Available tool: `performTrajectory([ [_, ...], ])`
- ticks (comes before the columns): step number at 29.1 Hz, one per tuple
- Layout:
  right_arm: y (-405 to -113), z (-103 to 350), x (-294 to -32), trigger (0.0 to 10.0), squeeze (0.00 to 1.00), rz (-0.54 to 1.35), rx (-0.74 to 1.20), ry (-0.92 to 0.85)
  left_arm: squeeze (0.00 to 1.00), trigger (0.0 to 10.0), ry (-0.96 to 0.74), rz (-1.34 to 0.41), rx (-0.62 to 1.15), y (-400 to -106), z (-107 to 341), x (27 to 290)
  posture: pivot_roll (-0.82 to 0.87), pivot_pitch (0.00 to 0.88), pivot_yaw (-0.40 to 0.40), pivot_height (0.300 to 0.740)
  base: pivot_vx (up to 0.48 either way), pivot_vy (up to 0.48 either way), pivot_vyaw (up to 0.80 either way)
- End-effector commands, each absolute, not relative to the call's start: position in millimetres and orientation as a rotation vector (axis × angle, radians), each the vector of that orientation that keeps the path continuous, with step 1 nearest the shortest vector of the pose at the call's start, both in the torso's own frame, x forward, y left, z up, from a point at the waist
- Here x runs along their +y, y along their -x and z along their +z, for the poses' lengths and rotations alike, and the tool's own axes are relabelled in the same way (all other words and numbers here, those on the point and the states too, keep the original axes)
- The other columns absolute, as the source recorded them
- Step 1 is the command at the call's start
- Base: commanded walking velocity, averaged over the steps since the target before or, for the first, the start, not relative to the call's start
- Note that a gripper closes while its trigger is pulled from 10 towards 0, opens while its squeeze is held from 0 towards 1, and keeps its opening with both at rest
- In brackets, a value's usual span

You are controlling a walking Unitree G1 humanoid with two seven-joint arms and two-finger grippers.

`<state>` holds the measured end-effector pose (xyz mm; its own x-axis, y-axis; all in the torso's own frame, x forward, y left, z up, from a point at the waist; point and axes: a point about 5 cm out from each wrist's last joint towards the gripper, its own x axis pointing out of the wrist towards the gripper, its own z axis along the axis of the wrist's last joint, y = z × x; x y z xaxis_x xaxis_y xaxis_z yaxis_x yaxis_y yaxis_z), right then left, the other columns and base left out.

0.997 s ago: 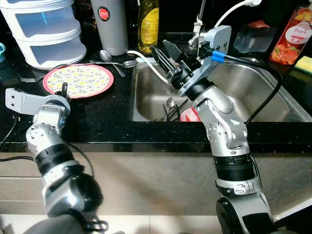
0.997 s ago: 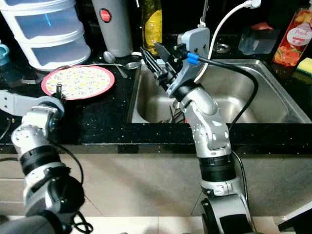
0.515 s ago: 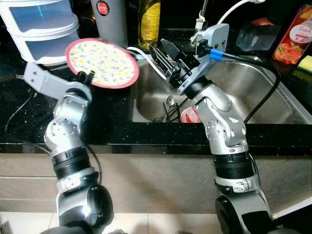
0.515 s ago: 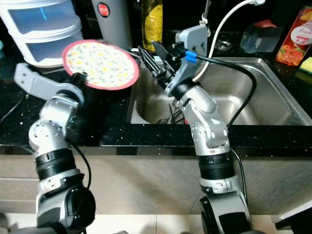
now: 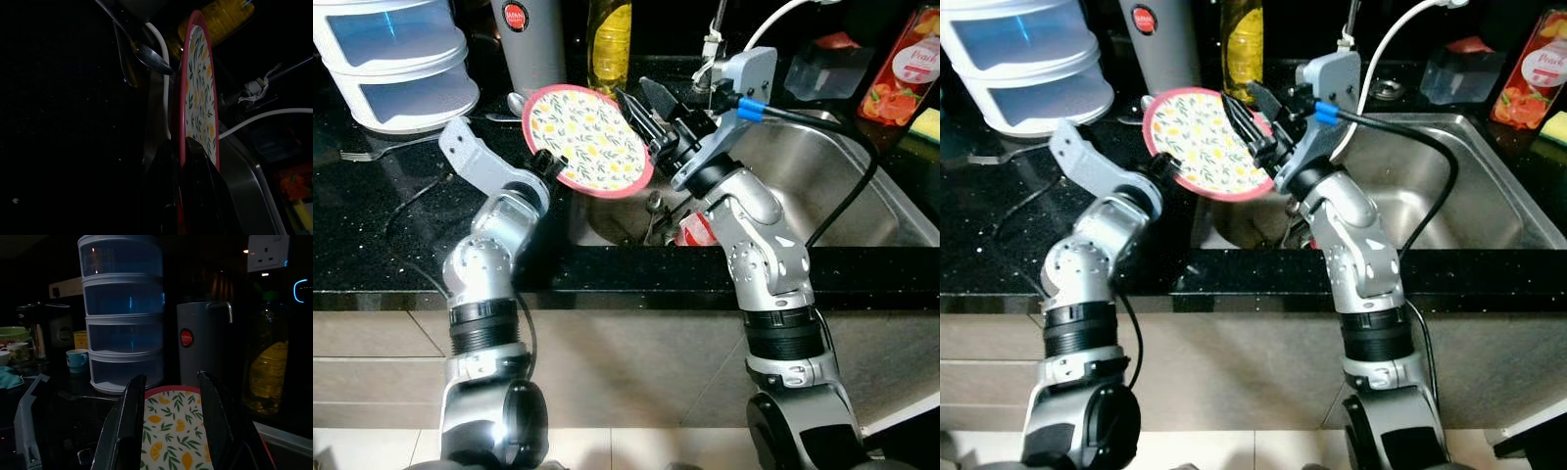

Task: Kitchen organization

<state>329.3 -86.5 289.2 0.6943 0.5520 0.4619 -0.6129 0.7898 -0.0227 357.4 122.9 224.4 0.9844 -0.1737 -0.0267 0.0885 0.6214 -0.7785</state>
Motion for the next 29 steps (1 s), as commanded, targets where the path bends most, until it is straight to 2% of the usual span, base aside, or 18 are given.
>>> performTrajectory([
  [1,-328,290,-87,10.0,0.00,0.649,-0.483,-0.127,0.00,10.0,0.902,-0.163,0.095,-357,224,120,-0.07,0.000,0.039,0.740,0.000,0.000,0.00],
  [9,-329,290,-85,10.0,0.00,0.637,-0.479,-0.083,0.00,10.0,0.682,-0.175,0.070,-362,229,136,-0.06,0.000,0.036,0.740,0.000,0.000,0.00],
  [10,-334,287,-86,10.0,0.00,0.602,-0.459,-0.036,0.00,10.0,0.606,-0.191,0.090,-366,230,136,-0.06,0.000,0.036,0.740,0.000,0.000,0.00],
  [11,-334,287,-86,10.0,0.00,0.602,-0.459,-0.036,0.00,10.0,0.606,-0.191,0.090,-366,230,136,-0.06,0.000,0.036,0.740,0.000,0.000,0.00],
  [12,-344,281,-92,10.0,0.00,0.524,-0.407,0.008,0.00,10.0,0.508,-0.206,0.115,-373,231,135,-0.06,0.000,0.039,0.740,0.000,0.000,0.00],
  [14,-352,277,-97,10.0,0.00,0.465,-0.369,0.038,0.00,10.0,0.462,-0.230,0.137,-380,234,134,-0.07,0.000,0.046,0.740,0.000,0.000,0.00],
  [16,-365,276,-106,10.0,0.00,0.396,-0.316,0.093,0.00,10.0,0.402,-0.293,0.185,-391,239,129,-0.07,0.000,0.058,0.740,0.000,0.000,0.00],
  [21,-378,278,-113,10.0,0.00,0.365,-0.260,0.127,0.00,10.0,0.342,-0.344,0.209,-403,244,120,-0.09,0.000,0.073,0.740,0.000,0.000,0.00],
  [25,-392,276,-123,10.0,0.00,0.332,-0.166,0.089,0.00,10.0,0.251,-0.376,0.226,-412,246,109,-0.10,0.000,0.081,0.740,0.000,0.000,0.00],
  [27,-398,268,-130,10.0,0.00,0.329,-0.094,0.031,0.00,10.0,0.175,-0.420,0.247,-414,242,93,-0.10,0.009,0.093,0.740,0.000,0.000,0.00],
  [29,-398,268,-130,10.0,0.00,0.329,-0.094,0.031,0.00,10.0,0.175,-0.420,0.247,-414,242,93,-0.10,0.009,0.093,0.740,0.000,0.000,0.00],
])
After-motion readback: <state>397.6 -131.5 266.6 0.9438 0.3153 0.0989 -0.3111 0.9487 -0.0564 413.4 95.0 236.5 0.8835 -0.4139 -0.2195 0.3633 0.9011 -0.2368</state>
